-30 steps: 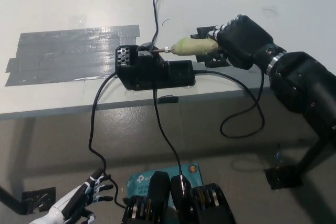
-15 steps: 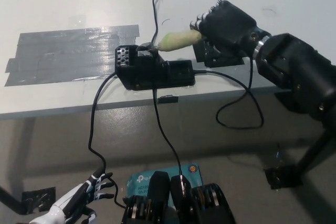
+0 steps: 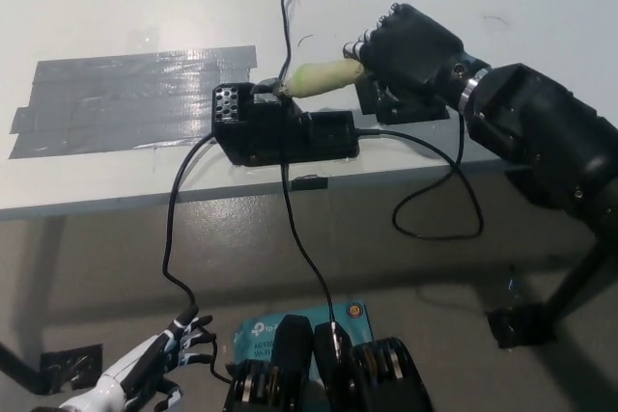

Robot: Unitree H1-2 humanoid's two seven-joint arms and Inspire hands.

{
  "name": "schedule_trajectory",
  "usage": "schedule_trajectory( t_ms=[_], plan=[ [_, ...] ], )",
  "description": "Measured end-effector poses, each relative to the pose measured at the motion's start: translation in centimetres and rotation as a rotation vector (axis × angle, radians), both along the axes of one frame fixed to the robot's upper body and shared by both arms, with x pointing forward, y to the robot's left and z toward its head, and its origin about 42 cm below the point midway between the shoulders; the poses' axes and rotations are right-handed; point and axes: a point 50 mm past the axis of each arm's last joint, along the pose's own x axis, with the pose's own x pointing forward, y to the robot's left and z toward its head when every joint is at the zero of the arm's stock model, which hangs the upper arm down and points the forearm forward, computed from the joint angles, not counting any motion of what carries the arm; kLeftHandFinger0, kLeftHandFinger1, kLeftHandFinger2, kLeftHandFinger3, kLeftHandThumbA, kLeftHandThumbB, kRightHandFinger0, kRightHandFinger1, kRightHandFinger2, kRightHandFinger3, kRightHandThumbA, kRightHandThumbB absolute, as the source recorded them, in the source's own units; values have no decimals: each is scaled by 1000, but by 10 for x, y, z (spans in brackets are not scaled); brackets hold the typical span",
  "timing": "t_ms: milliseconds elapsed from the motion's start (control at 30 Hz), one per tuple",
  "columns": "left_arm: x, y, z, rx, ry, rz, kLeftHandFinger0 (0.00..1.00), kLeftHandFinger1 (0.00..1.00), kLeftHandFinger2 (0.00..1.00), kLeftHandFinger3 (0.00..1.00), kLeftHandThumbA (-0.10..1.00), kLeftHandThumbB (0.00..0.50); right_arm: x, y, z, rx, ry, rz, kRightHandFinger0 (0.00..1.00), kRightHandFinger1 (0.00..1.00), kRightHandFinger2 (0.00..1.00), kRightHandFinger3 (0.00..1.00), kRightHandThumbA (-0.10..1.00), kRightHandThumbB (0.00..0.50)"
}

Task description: The robot uses its right hand to grab and lift the soldering gun kept on the middle of the table and puts it in its base

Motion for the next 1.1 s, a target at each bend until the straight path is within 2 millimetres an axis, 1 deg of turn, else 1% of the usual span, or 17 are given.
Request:
schedule_trajectory(
  t_ms=[33,67,100,133,233,300,333,433,633,700,733,833,900,967,1000,1067,1100],
  plan=[
    [0,-1,0,0,1,-3,897,890,994,1000,1000,407,0,0,-1,2,-1,1,0,33,445,183,-99,52],
    [0,-2,-1,0,1,-5,899,890,993,1000,1000,410,0,1,-2,2,1,1,0,25,438,174,-100,49],
    [0,-3,-1,0,3,-7,914,893,994,1000,1000,413,0,2,-3,4,1,4,0,18,439,193,-81,2],
    [-1,-3,-1,-1,3,-8,919,893,995,1000,1000,409,0,4,-4,3,1,6,0,20,433,144,-50,0],
    [-1,-6,-1,-3,2,-14,930,895,996,1000,1000,413,-1,9,-7,4,6,13,0,21,433,164,26,0],
    [0,-7,-1,-4,2,-16,942,915,1000,1000,1000,398,-1,10,-8,3,4,14,0,27,435,239,112,0],
    [0,-8,-1,-5,2,-17,940,912,1000,1000,1000,417,-1,11,-7,-1,1,14,0,20,412,329,100,40],
    [1,-8,0,-5,-1,-19,941,905,1000,1000,1000,425,1,14,-3,-10,-17,20,0,0,332,331,123,25],
    [2,-8,1,-5,-5,-21,938,889,1000,1000,1000,411,6,24,15,-27,-59,36,0,0,279,183,66,96],
    [3,-9,1,-5,-6,-21,923,897,1000,1000,1000,426,7,28,18,-31,-67,45,0,0,280,247,38,107],
    [3,-9,2,-5,-8,-22,891,890,1000,1000,1000,443,7,31,19,-38,-70,51,0,0,265,320,-15,160],
    [4,-9,2,-3,-10,-23,898,900,1000,1000,1000,440,8,33,24,-54,-81,62,0,0,227,374,-18,171],
    [5,-9,3,-3,-12,-23,917,910,1000,1000,1000,439,8,34,26,-69,-87,69,0,0,234,323,-46,159],
    [6,-9,3,-1,-14,-25,937,915,1000,1000,1000,418,8,35,26,-84,-93,75,0,0,232,302,-20,193],
    [6,-10,4,-1,-15,-25,925,903,996,1000,1000,415,8,35,26,-86,-95,78,0,0,224,330,72,155],
    [6,-9,4,0,-15,-25,913,899,994,1000,1000,420,8,35,25,-84,-98,81,0,0,221,390,109,126],
    [6,-10,4,0,-15,-25,901,890,989,1000,1000,416,7,35,25,-83,-98,82,0,0,220,343,125,51]
  ],
)
